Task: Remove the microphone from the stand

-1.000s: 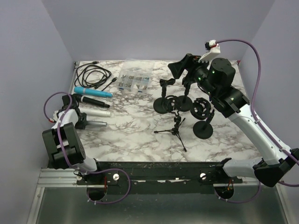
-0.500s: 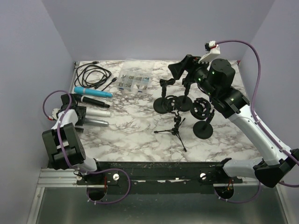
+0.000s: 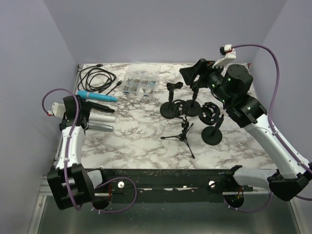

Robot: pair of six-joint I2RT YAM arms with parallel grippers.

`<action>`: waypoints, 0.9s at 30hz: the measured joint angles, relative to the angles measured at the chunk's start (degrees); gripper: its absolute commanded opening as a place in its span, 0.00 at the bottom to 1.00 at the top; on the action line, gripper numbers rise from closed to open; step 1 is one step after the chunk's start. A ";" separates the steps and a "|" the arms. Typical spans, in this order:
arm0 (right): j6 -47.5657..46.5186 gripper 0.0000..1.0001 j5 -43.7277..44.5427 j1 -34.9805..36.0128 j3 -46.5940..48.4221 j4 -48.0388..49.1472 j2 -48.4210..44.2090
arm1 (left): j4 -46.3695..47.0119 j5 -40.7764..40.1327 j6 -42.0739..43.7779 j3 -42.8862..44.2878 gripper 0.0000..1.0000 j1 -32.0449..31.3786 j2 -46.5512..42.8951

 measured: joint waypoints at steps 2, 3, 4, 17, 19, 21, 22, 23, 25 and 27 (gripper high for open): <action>-0.44 0.84 0.46 0.00 -0.66 -0.48 -1.16 | 1.97 -1.01 2.97 -0.81 0.98 -3.13 -4.44; -0.70 0.84 0.76 0.00 -1.14 -0.90 -1.90 | 3.10 -1.40 3.98 -1.20 0.98 -4.68 -6.36; -0.90 0.84 1.14 0.00 -1.70 -1.27 -2.75 | 5.20 -1.77 6.60 -1.70 0.98 -7.34 -9.20; -2.82 0.92 7.45 0.00 -10.58 -7.30 -17.51 | 26.56 8.81 31.78 -2.16 0.97 -31.32 -25.88; -3.26 0.98 8.20 0.00 -12.20 -8.33 -20.22 | 28.59 12.20 33.51 -2.16 0.97 -32.72 -28.63; -3.72 1.00 8.90 0.00 -14.14 -9.18 -23.37 | 30.67 16.41 34.67 -2.16 0.97 -33.29 -32.11; -3.91 1.00 9.29 0.00 -15.08 -9.70 -25.07 | 31.71 18.25 34.99 -2.16 0.97 -33.53 -33.92; -4.00 1.00 9.70 0.00 -15.87 -10.14 -26.75 | 32.24 19.17 35.12 -2.16 0.97 -33.64 -34.99; -4.07 1.00 10.54 0.00 -17.03 -11.04 -29.83 | 33.40 22.05 35.39 -1.95 0.97 -33.64 -38.14; -4.04 1.00 11.23 0.00 -17.46 -11.96 -32.39 | 34.51 24.48 35.45 -1.20 0.98 -33.66 -41.16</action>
